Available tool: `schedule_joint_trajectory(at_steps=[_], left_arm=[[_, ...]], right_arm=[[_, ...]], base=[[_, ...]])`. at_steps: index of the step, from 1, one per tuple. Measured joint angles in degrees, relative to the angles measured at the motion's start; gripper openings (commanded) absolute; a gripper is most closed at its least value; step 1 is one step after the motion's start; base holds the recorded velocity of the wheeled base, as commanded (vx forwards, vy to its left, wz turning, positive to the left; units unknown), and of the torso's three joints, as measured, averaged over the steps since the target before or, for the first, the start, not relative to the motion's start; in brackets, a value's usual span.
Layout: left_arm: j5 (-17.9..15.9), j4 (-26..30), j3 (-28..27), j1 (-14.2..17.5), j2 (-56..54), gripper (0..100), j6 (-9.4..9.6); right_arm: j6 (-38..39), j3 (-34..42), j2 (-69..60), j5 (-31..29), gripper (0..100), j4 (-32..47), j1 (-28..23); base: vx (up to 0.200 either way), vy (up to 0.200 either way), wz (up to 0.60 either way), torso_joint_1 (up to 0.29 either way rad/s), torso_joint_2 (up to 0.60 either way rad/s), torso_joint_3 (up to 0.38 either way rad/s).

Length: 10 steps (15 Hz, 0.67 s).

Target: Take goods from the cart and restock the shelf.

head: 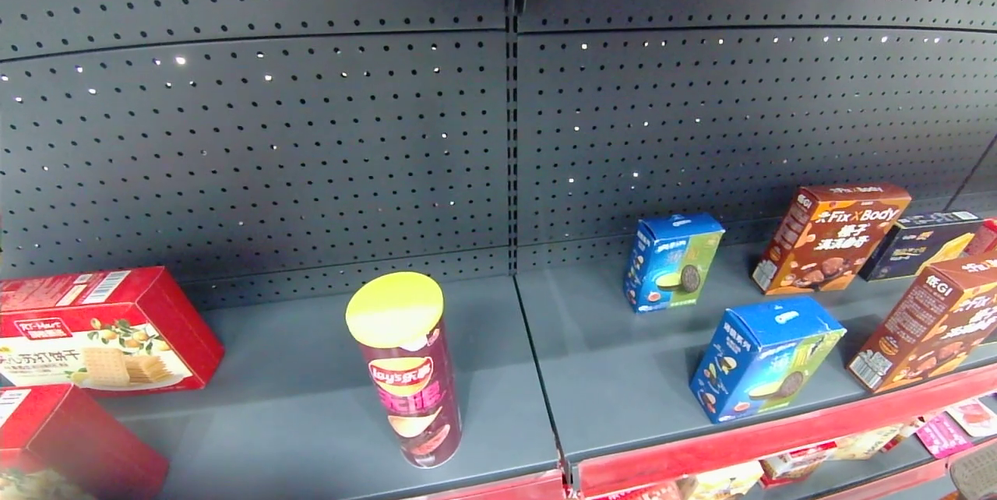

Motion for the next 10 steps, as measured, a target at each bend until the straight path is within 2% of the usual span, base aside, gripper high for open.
schedule_joint_trajectory(at_steps=[5,8,10], left_arm=[[-1.0,0.02,0.0,-0.02,0.02,100,0.06],[-1.19,0.02,0.0,-0.02,0.02,100,-0.11],[-1.33,0.02,0.0,-0.02,0.05,100,0.04]], right_arm=[[0.0,-0.55,0.28,0.02,0,-0.05,0.06],[0.0,-0.55,0.33,0.02,0,-0.09,0.0],[0.0,-0.57,0.44,0.02,0,-0.06,0.0]], base=[[0.0,0.0,0.0,0.0,0.0,0.0],[-0.2,0.0,0.0,0.007,0.0,0.004],[0.0,0.0,0.0,0.0,0.0,0.0]])
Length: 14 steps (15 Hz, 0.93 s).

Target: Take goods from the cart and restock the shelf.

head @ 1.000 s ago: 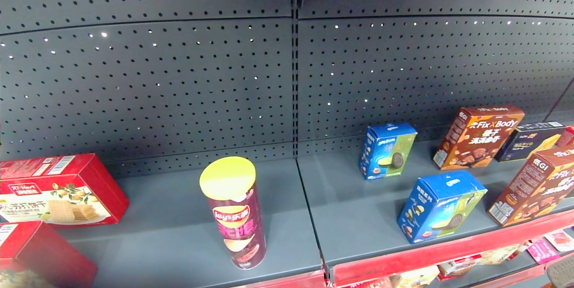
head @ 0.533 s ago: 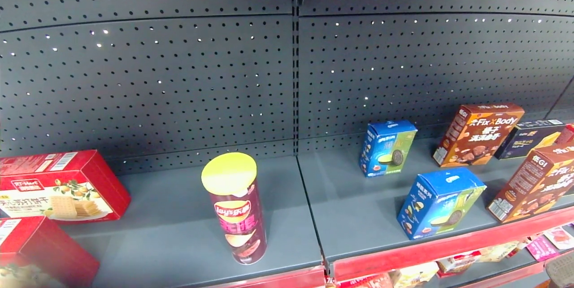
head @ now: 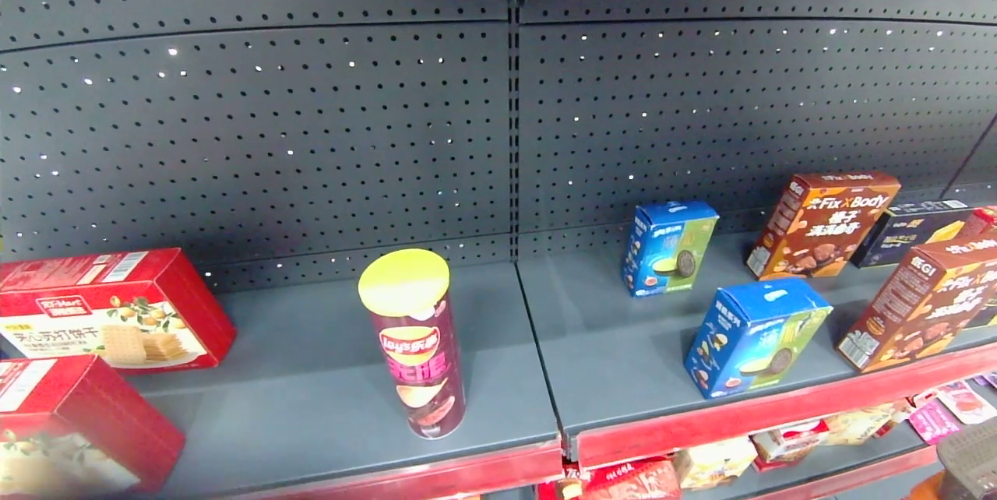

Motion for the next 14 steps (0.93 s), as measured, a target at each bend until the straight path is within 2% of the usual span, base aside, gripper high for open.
schedule_joint_trajectory(at_steps=[10,14], left_arm=[[0.18,0.0,0.0,0.0,0.02,100,-0.24],[0.18,0.0,0.0,0.0,0.02,100,-0.26]], right_arm=[[0.0,-0.28,0.59,-0.71,0,-1.41,0.04],[0.09,0.02,-0.99,-0.83,0,-0.6,-1.54]], base=[[0.0,0.0,0.0,0.0,0.0,0.0],[0.0,0.0,0.0,0.0,0.0,0.0]])
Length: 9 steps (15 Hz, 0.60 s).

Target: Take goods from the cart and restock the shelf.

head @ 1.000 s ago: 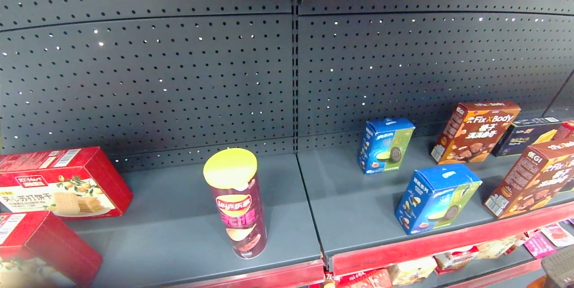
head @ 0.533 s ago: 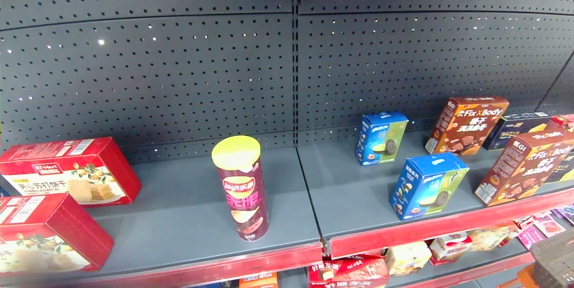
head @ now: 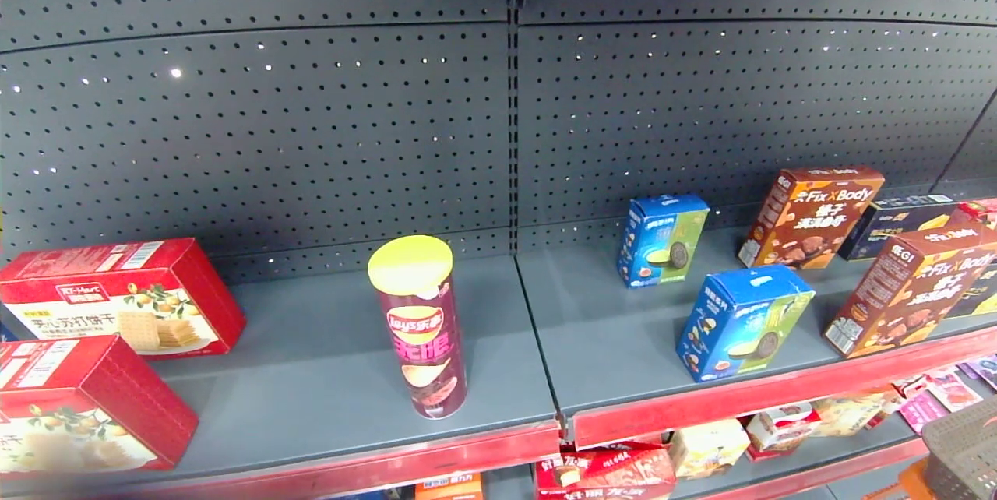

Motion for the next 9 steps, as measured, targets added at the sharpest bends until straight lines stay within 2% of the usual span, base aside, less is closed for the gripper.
schedule_joint_trajectory(at_steps=[3,6,8,9], left_arm=[[0.0,0.0,0.0,0.0,0.01,100,0.0],[0.0,0.0,0.0,0.02,0.01,100,0.0],[0.02,0.0,0.0,0.02,0.04,100,0.01],[0.02,0.0,0.0,0.02,0.04,100,0.0]], right_arm=[[1.61,-0.17,-2.23,0.15,0,1.8,-3.01],[2.16,-0.16,-4.33,0.8,0,2.88,-3.1],[1.94,-0.28,-6.4,2.5,0,7.34,-2.99],[1.9,-0.57,-7.36,3.05,0,8.24,-2.97]], base=[[0.0,0.0,0.0,0.0,0.0,0.0],[0.0,0.0,0.0,0.0,0.0,0.0],[0.0,0.0,0.0,0.0,0.0,0.0],[0.0,0.0,0.6,0.002,0.0,0.002]])
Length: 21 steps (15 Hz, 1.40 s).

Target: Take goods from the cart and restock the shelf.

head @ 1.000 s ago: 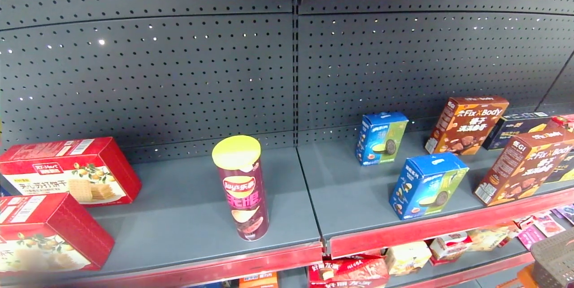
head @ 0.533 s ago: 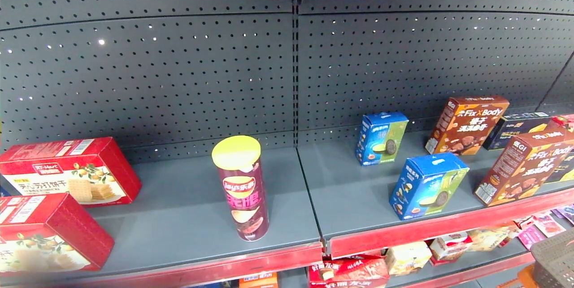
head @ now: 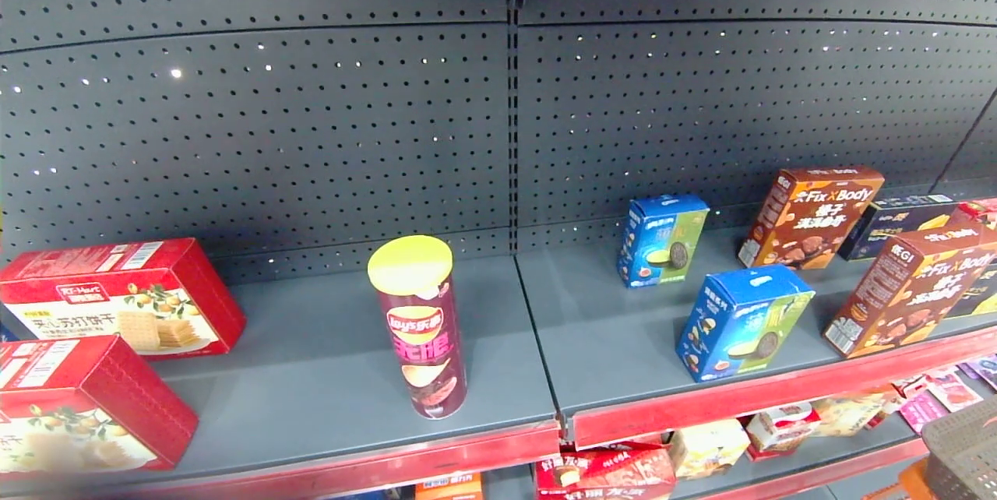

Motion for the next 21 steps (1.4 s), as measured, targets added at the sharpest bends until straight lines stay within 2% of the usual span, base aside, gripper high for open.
schedule_joint_trajectory(at_steps=[2,8,12,16,19,21], left_arm=[[0.0,0.0,0.0,-0.02,0.0,100,0.0],[-0.02,-0.02,0.0,0.01,0.02,100,0.0],[-0.02,-0.02,0.0,-0.02,0.02,100,0.0],[0.01,0.02,0.0,0.01,0.0,100,0.01],[-0.02,0.0,0.0,0.01,0.02,100,0.01],[0.0,-0.02,0.0,-0.02,0.02,100,0.0]], right_arm=[[-0.05,0.38,-1.29,0.62,0,0.06,-0.28],[-0.43,0.52,-3.28,0.66,0,1.26,-0.63],[-0.46,0.52,-3.52,2.44,0,1.1,-0.67],[-0.57,0.4,-3.34,3.56,0,1.15,-0.65],[-0.79,-2.35,-2.34,13.68,0,0.52,-0.28],[-0.79,-4.41,0.35,16.97,0,-0.06,-0.22]], base=[[0.0,0.0,0.6,0.002,0.0,0.002],[0.0,0.0,0.0,0.0,0.0,0.0],[0.0,0.0,0.6,0.001,0.0,0.001],[0.0,0.0,0.0,0.0,0.0,0.0],[0.0,0.0,0.0,0.0,0.0,0.0],[0.0,0.0,0.0,0.0,0.0,0.0]])
